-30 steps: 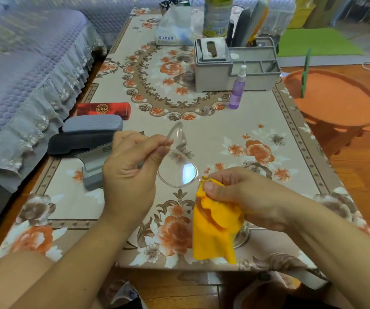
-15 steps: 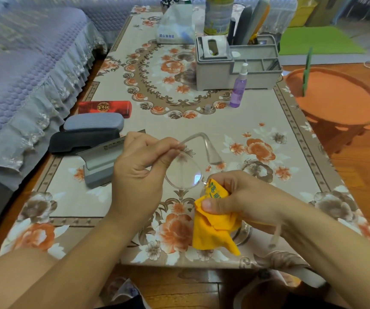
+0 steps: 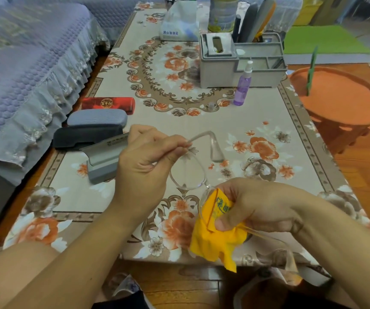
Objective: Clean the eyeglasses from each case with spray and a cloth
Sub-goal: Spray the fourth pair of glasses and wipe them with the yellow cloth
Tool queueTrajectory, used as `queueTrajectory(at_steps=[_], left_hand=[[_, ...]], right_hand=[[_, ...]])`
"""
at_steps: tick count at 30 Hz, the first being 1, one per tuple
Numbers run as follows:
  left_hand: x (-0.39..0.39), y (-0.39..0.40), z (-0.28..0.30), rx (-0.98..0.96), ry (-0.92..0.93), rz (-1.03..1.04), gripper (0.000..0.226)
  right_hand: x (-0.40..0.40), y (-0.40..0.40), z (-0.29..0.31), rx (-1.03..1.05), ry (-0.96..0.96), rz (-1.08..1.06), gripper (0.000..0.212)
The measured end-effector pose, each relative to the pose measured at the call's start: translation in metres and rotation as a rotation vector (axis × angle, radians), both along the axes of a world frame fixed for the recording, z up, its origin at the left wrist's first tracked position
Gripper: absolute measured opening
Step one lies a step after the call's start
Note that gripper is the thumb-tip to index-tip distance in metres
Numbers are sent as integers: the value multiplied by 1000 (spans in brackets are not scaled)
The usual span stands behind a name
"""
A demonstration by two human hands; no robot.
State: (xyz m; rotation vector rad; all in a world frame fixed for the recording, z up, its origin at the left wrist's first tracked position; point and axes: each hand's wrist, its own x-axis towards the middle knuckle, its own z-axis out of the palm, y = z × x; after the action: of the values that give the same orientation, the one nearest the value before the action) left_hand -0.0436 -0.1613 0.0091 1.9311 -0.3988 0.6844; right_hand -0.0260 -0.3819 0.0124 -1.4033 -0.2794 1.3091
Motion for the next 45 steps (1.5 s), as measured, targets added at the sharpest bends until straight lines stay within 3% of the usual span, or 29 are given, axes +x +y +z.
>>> queueTrajectory(at_steps=[3, 8, 12, 16, 20, 26, 31, 35, 39, 42, 45], left_hand=[[2, 2, -6, -53, 68, -3, 18], [1, 1, -7, -178, 149, -1, 17], [1, 2, -2, -159, 117, 39, 19], [1, 4, 0, -87, 71, 79, 20], [2, 3, -3, -52, 69, 38, 19], [6, -4, -13, -165, 172, 5, 21], [10, 0, -14, -249, 219, 3, 19], [10, 2, -10, -216, 171, -12, 22], [7, 3, -8, -199, 147, -19, 17], [6, 2, -6, -137, 103, -36, 13], [5, -2, -9, -209, 159, -32, 14]], right_hand=[[-7, 8, 2, -96, -193, -177, 11], [-6, 7, 6, -9, -277, -390, 22], [-3, 1, 2, 75, -173, -424, 22], [-2, -10, 4, 124, 22, -192, 11], [-1, -11, -2, 123, 197, -41, 21], [-9, 9, -3, -35, -134, -222, 18], [-10, 7, 3, 56, -238, -335, 24], [-5, -2, 0, 76, -140, -366, 48], [-6, -10, 3, 90, 42, -140, 13], [-2, -11, -2, 85, 112, -55, 17], [-2, -1, -3, 17, 38, -73, 14]])
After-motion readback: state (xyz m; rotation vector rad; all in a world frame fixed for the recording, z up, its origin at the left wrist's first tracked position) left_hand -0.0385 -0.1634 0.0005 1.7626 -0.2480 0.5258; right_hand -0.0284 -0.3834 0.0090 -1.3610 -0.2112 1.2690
